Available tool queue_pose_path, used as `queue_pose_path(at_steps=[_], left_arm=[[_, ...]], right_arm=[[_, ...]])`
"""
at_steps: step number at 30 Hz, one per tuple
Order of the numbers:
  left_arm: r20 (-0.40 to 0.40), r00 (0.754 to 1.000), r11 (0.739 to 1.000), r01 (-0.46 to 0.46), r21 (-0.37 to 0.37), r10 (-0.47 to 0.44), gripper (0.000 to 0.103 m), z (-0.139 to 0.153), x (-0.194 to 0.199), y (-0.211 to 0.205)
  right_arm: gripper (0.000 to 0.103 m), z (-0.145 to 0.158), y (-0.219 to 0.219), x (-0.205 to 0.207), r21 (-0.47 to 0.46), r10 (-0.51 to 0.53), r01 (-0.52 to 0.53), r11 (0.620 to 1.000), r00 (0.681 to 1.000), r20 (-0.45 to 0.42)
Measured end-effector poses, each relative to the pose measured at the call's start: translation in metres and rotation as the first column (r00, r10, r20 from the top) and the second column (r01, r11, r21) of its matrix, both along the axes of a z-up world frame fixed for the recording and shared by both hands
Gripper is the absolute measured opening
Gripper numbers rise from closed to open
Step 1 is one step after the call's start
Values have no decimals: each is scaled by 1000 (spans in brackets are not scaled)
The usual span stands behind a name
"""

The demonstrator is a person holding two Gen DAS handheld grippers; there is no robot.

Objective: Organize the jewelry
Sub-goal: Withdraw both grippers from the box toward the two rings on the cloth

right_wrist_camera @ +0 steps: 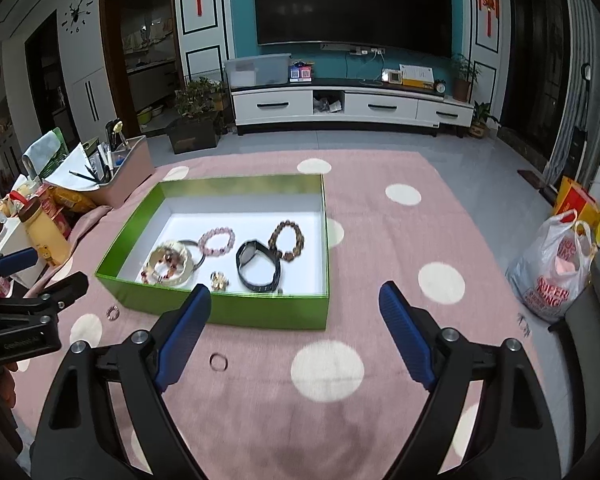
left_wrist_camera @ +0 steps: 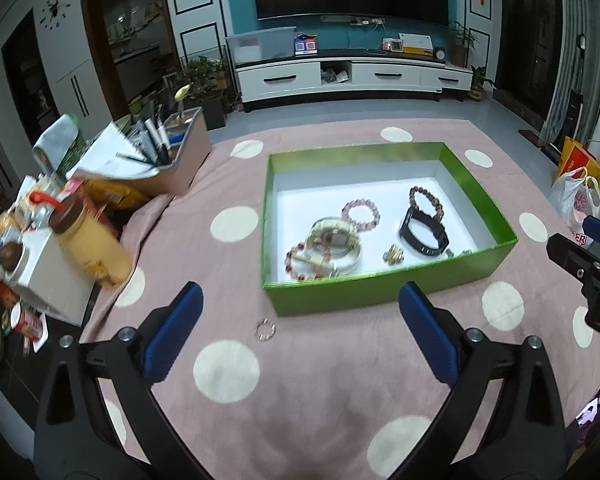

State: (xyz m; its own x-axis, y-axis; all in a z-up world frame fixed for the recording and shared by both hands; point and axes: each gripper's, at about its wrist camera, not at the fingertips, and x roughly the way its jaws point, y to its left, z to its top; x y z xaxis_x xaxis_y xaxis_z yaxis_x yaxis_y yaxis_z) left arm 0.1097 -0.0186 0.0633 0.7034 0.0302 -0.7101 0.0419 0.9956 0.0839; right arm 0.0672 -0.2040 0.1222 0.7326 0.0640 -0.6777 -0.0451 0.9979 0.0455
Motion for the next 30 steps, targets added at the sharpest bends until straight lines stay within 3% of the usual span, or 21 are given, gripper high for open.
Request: queue_pose_path(at_steps=[9,30], left_arm=[[-39,999,999,-28,-28,27,101,-21,-27,20],[-112,992,995,-65,-71,57,101,-62,-62,39]], right_arm=[[98,-19,6,-25,22,15,-14,1000,999,-48],[99,-65,26,-54,35,68,-64,997,990,-124]])
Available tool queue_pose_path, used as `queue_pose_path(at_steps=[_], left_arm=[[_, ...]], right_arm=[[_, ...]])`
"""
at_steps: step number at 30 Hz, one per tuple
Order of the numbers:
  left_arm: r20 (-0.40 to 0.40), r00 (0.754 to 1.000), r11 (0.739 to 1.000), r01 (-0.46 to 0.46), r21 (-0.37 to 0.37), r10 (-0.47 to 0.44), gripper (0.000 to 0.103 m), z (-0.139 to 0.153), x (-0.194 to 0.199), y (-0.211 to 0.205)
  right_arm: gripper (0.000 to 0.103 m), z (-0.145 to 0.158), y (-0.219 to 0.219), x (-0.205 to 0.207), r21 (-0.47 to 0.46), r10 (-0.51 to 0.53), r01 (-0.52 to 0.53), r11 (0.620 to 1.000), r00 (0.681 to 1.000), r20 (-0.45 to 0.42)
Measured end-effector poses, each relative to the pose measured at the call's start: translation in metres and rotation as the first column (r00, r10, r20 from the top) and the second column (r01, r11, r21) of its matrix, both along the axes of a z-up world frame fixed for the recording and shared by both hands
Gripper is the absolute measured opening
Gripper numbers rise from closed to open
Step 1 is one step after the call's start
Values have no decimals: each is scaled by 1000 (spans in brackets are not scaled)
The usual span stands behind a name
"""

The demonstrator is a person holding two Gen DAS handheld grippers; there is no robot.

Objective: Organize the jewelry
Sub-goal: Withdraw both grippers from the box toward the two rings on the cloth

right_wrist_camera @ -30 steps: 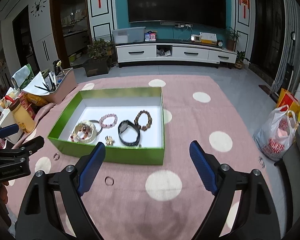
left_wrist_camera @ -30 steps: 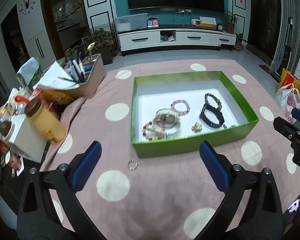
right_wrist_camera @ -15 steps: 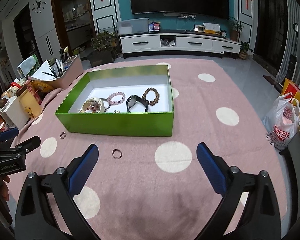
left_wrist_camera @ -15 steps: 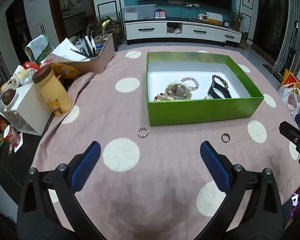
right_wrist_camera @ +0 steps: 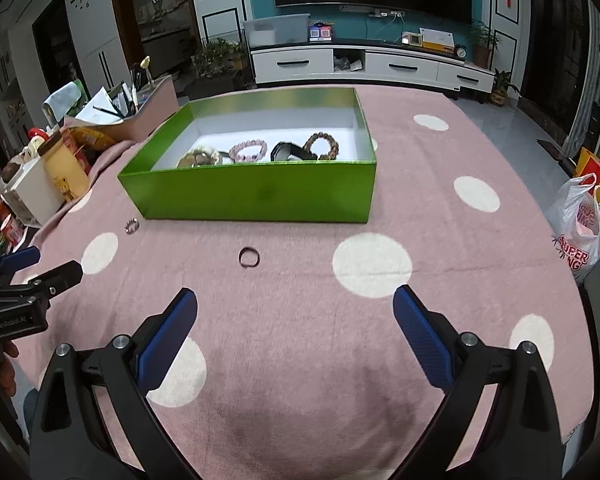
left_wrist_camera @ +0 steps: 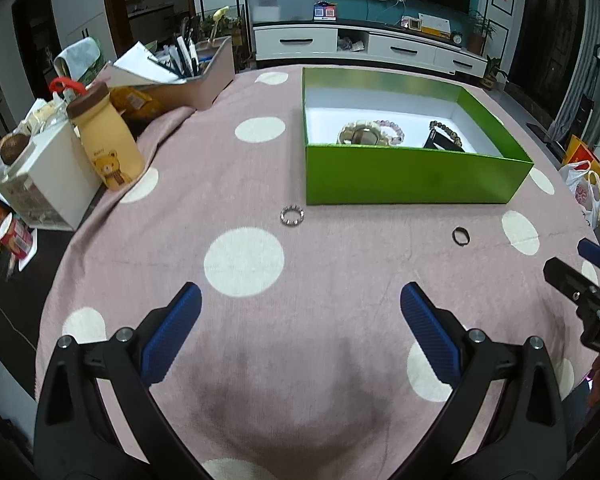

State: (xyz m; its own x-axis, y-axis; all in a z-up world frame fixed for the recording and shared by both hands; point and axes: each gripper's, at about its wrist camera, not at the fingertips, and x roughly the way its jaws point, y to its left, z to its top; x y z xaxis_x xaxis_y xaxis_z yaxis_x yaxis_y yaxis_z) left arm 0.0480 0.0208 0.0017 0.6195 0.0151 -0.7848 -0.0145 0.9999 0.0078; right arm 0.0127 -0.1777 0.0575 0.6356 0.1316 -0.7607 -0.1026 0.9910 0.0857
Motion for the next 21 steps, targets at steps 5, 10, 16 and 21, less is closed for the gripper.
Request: queue_pose_path(at_steps=[5,10,16,21], left_arm=[[-3,1000,1000,-15,-12,15,101,-7,-3,8],[-28,999,1000,-17,-18,17,101,-20,-2,11],[-39,999,1000,-19,-23,19,101,-27,2,13],[-40,999,999,-22,-24,21,101,-31,6,15]], right_arm=[[99,-11,4,-2,-6,4,-4,1000,1000,-8],[99,-19,8,1,-11,14,-14,1000,1000,-17],[99,-28,10,4,-17,15,-15,1000,999,-30],[99,-32,12,8,-24,18,-19,1000,999,-36]])
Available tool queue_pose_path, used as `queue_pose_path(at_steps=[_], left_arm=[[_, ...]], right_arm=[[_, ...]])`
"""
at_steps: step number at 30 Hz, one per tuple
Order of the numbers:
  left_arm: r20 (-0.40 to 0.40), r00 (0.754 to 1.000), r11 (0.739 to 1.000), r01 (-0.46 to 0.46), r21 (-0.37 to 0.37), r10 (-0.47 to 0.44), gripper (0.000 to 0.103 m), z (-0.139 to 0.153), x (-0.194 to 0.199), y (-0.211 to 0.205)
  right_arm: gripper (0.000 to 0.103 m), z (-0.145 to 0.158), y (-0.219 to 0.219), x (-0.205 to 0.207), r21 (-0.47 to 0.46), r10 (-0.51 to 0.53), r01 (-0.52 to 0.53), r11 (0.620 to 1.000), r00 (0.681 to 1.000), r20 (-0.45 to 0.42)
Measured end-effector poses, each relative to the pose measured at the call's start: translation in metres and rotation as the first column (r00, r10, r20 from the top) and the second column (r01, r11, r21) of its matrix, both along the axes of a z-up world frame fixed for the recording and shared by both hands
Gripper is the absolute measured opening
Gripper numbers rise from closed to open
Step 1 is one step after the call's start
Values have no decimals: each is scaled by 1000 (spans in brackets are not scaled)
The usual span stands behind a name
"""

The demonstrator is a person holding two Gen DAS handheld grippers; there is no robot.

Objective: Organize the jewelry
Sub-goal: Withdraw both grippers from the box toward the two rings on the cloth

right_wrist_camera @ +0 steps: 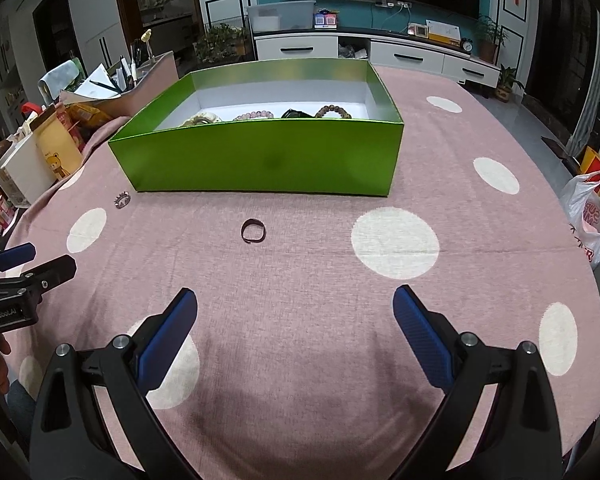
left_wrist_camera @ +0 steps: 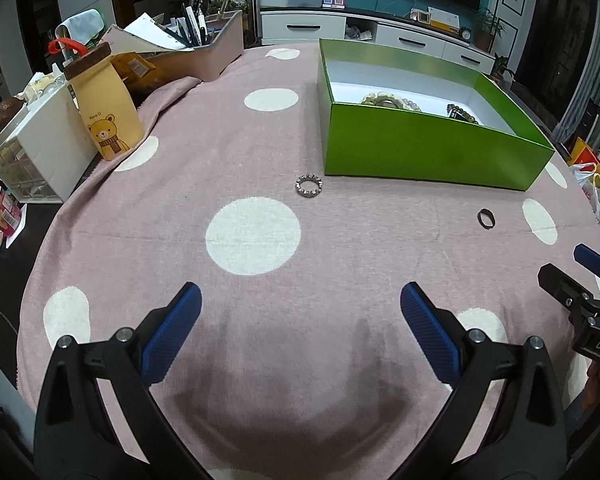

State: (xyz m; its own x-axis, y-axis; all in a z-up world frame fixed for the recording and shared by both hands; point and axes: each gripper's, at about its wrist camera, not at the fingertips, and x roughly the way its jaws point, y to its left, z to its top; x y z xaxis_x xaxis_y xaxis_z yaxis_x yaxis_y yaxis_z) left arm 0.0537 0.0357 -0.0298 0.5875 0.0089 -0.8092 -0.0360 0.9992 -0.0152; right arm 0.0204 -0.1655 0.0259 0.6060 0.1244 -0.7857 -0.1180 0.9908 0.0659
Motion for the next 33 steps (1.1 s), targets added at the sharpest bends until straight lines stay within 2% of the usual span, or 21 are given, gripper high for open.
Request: queue_pose_path(at_steps=[15,26,33], left_arm=[[25,999,999,-29,-14,29,101,-2,12,21],[15,999,999,-41,-34,41,101,-11,22,32],[24,999,999,-35,-36,36,101,-9,32,31]], right_arm=[[99,-11,9,15,-18,22,-23,1000,1000,-19],[98,-27,20,32,-40,59,-60,997,997,-49],[82,-33,33,54,-62,99,-102,993,994,-56]])
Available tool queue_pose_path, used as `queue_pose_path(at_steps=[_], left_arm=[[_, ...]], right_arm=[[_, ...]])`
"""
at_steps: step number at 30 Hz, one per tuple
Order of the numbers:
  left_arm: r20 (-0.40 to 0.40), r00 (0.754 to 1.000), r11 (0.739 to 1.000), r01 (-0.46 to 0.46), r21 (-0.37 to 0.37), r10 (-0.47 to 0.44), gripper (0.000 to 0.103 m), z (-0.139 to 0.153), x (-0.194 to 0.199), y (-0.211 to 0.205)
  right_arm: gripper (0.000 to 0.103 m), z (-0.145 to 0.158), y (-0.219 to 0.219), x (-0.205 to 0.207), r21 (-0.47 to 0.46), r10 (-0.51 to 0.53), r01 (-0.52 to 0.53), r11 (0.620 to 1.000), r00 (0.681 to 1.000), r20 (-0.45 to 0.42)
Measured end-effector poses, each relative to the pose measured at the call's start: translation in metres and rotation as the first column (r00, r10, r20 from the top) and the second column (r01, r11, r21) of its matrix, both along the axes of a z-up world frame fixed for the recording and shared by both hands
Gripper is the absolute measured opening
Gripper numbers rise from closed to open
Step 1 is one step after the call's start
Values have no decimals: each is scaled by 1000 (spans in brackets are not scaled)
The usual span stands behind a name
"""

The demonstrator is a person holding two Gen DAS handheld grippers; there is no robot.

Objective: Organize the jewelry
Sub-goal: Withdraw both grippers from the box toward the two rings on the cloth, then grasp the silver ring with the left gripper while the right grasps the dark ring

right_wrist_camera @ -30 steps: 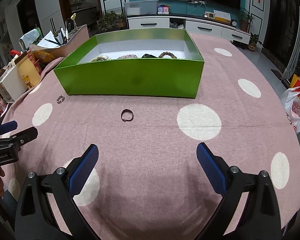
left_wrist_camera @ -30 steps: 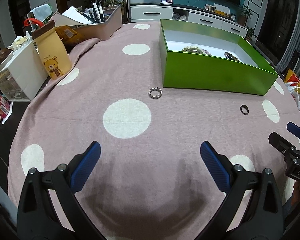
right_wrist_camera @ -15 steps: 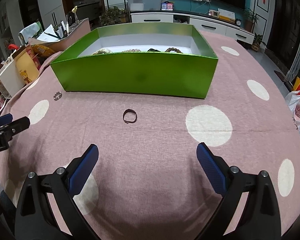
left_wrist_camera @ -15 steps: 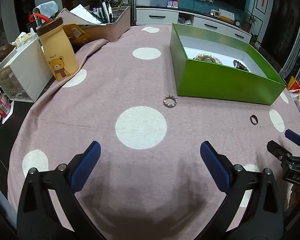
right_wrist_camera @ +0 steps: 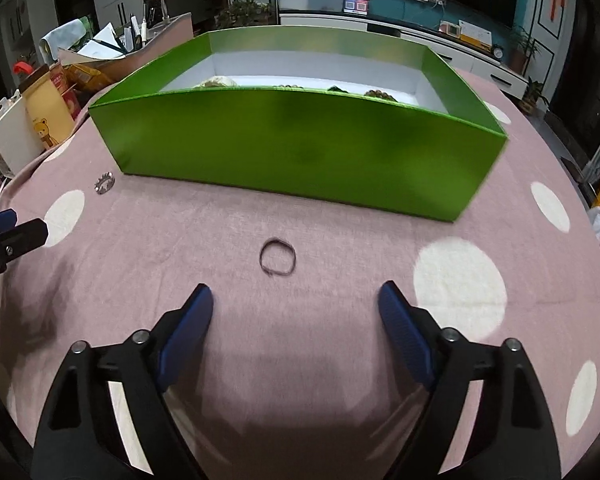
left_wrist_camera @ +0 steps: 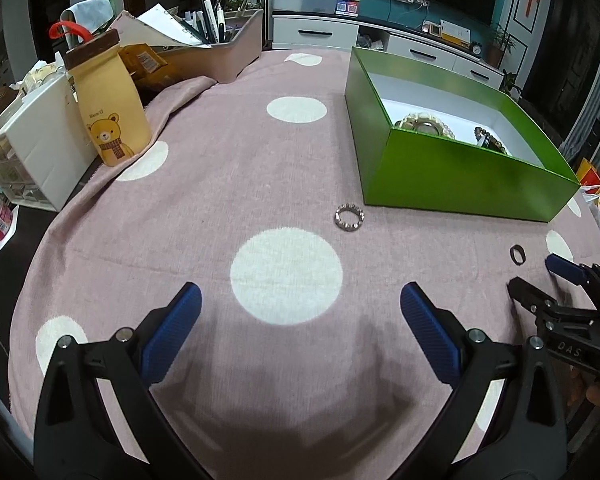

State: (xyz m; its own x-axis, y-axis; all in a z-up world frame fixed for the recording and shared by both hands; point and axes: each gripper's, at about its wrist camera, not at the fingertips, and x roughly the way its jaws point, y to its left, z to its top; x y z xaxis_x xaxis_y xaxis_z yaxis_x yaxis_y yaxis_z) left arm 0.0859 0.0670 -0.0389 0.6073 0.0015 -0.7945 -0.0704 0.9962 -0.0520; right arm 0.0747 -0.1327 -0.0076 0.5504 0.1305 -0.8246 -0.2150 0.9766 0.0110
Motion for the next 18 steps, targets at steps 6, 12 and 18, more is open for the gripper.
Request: queue_pose_path(at_steps=[6,12,18], left_arm=[[-1,1000,1000,12,-1,-12,101,0,11,-4],[-8,1000,1000,26,-3,-26,101,-2,22,-9],[-12,999,999,51,5,-51,101,-6,38,-16]], right_arm=[[48,3,1,14,3,16,-16,1000,1000,17],[19,5,9,15,-27,57,-56,998,998,38],[19,6,-1,11,42,45,-46,998,999,26]])
